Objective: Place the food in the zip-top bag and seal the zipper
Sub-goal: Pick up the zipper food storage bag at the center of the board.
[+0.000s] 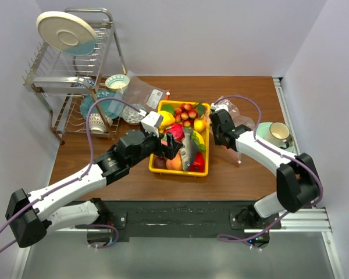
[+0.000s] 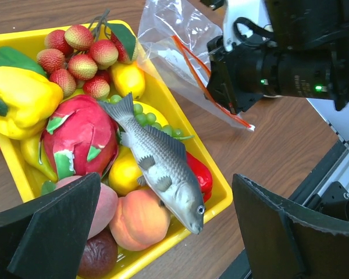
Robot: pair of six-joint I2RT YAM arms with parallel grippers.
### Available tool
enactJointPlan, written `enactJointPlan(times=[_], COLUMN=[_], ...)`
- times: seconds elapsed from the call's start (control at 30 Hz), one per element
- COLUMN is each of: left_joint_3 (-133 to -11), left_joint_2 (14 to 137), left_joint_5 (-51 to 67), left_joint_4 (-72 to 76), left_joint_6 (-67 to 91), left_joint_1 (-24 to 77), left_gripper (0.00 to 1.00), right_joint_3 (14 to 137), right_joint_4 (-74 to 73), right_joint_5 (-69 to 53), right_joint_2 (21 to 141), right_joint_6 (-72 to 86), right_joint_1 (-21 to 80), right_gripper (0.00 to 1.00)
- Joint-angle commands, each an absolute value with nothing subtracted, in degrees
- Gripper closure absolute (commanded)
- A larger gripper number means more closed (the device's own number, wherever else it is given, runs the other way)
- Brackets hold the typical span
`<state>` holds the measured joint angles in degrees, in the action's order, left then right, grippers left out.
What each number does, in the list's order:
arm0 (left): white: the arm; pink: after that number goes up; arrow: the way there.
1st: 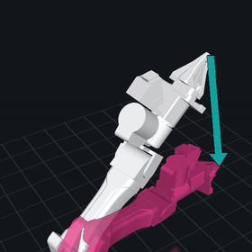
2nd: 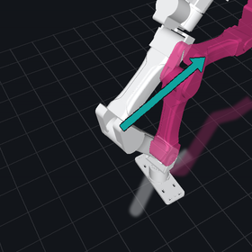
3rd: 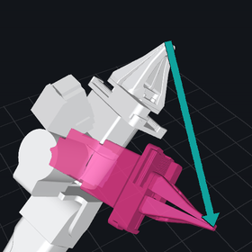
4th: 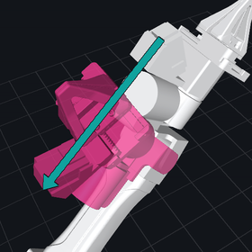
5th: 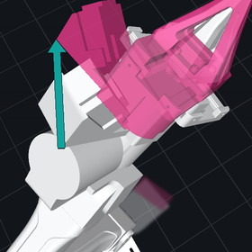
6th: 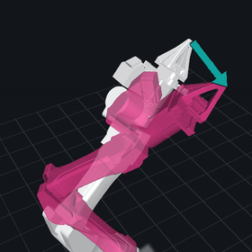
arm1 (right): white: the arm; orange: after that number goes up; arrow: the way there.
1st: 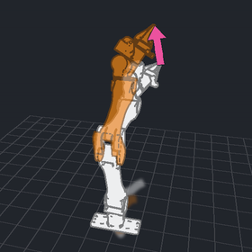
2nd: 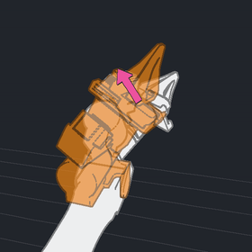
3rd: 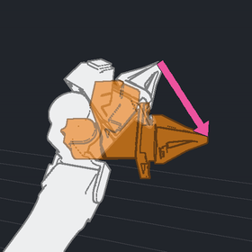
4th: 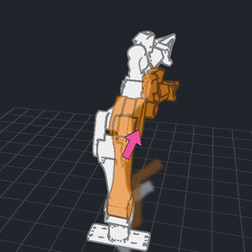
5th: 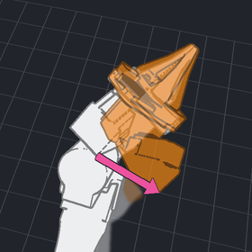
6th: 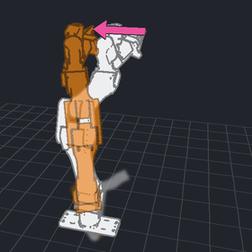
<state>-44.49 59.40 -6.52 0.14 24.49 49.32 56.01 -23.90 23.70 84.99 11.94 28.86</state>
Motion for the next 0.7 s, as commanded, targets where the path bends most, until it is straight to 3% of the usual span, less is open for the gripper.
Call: enactJointPlan(times=[0.0, 0.27, 0.4, 0.67], left_joint_3=[-47.2, -51.41, -54.57, -57.13], left_joint_2=[59.15, 63.97, 67.93, 69.7], left_joint_5=[-10.1, -5.29, -0.27, -1.49], left_joint_4=[0.88, 5.79, 7.38, 8.61], left_joint_6=[26.27, 27.25, 27.6, 25.84], left_joint_1=[49.57, 49.66, 50.27, 53.25], left_gripper=[0.0, 0.03, 0.1, 0.18], right_joint_3=[59.49, 61.26, 62.57, 63.81], right_joint_4=[-20.65, -19.26, -19.16, -22.76], right_joint_5=[16.54, -7.44, -12.11, -15.29], right_joint_2=[78.15, 65.85, 63.73, 62.32], right_joint_6=[12.48, 25.55, 28.56, 29.97], right_joint_1=[29.0, 28.92, 28.92, 29.0], right_gripper=[1.0, 1.0, 1.0, 1.0])
